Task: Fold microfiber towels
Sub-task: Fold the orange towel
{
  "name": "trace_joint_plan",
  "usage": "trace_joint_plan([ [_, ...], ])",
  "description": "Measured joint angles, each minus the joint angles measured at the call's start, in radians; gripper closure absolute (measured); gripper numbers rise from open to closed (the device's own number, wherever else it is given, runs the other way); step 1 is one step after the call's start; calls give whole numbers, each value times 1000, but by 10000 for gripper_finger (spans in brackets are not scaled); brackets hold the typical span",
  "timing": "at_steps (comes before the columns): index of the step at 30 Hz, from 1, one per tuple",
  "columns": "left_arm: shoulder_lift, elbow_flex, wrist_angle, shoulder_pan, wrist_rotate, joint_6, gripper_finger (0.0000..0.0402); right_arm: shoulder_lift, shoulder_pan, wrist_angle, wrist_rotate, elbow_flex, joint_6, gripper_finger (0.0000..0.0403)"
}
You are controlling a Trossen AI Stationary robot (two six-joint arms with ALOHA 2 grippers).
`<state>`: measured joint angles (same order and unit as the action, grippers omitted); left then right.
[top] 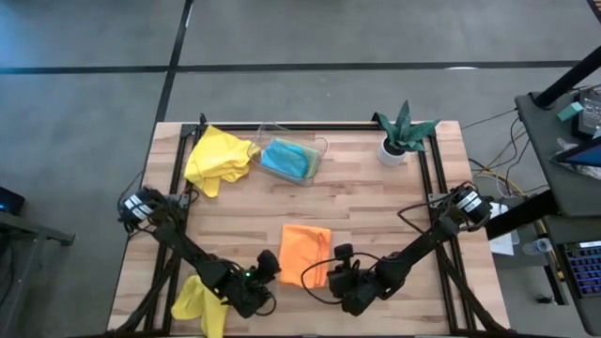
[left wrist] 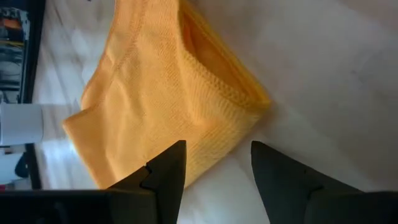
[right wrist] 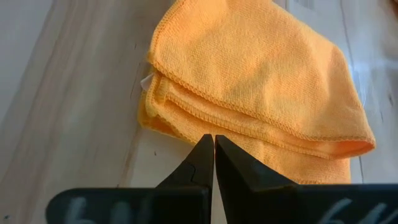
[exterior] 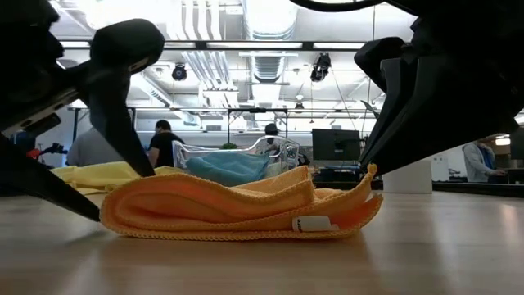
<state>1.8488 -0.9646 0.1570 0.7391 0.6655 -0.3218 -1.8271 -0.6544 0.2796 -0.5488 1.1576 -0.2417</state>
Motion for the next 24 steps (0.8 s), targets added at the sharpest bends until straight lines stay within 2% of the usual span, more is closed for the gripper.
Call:
trace_joint_plan([
  [6,13,-4,-71,0,-62,-68,217,0,0,0,2,0,32,380],
  [14,45,-4,-126,-4,-28,-86,160,0,0,-1,2,0,33,304],
  [24,66,1,-157,-14,-12,-186,158,0,0,-1,2,0,33,257],
])
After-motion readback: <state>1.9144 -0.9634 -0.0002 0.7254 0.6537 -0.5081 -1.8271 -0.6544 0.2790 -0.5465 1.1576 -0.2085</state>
